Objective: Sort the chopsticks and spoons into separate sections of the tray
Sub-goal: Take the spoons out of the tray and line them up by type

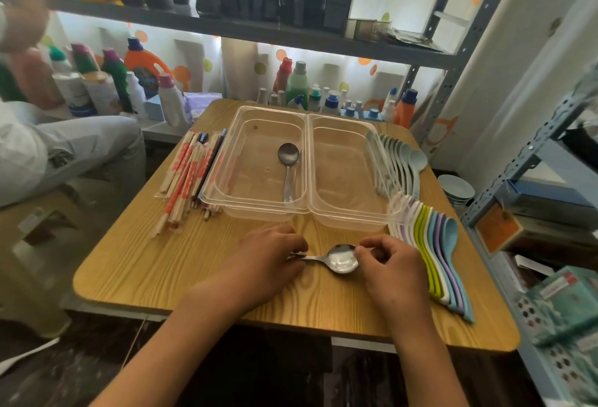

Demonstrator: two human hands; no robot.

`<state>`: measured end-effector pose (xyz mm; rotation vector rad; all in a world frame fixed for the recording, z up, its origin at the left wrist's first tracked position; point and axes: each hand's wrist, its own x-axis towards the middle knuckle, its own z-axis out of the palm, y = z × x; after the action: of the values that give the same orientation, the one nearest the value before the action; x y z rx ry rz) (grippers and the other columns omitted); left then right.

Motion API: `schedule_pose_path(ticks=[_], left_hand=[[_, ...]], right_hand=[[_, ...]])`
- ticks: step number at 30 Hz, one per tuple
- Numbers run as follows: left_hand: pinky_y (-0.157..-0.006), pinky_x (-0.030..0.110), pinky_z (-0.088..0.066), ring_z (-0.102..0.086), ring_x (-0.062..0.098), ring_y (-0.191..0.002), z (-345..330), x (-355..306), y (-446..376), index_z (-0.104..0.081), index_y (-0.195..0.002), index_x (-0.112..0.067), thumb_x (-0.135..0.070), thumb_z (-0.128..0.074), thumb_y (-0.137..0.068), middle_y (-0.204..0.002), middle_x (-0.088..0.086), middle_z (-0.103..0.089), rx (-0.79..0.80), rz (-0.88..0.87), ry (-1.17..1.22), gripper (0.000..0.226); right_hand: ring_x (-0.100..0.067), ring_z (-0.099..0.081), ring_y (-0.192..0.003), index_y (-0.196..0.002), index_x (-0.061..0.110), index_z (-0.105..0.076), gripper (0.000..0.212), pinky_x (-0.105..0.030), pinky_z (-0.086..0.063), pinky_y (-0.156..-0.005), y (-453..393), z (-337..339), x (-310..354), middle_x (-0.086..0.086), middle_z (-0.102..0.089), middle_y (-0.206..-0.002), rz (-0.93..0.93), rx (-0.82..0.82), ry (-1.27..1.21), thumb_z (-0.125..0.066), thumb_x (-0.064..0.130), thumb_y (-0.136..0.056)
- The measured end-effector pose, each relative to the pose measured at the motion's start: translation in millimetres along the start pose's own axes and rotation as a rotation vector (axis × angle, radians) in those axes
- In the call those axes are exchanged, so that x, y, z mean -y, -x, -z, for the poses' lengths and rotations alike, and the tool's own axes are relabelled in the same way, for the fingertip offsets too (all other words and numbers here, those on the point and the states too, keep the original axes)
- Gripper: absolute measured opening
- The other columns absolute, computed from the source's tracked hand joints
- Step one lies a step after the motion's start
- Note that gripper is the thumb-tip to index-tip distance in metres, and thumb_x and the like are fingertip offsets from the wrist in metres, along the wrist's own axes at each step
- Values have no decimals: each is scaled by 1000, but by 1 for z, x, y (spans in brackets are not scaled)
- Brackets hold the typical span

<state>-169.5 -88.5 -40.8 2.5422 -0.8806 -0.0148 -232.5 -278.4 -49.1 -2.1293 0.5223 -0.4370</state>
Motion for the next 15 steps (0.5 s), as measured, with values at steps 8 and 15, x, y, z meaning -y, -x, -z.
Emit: schedule_pose_path(ticks=[8, 15], left_hand=[[-71, 12, -45, -56, -3, -84, 30, -18, -6, -69, -101, -30, -28, -62, -91, -92, -20, -60, -246, -1, 193, 13], [-67, 11, -41, -56, -4, -73, 72, -8, -64, -71, -95, -25, -22, -63, -90, -82, -16, -62, -383, 165, 216, 10]], right_hand=[[3, -64, -69, -93, 24, -71, 8, -13, -48, -58, -14, 4, 30, 10, -68, -75, 95, -22, -144, -71, 17, -89], [-2, -65, -71, -93, 21, -73, 8, -15, -50, -62, -60, 4, 76, 11, -68, -77, 173, -18, -185, -71, 15, -89]])
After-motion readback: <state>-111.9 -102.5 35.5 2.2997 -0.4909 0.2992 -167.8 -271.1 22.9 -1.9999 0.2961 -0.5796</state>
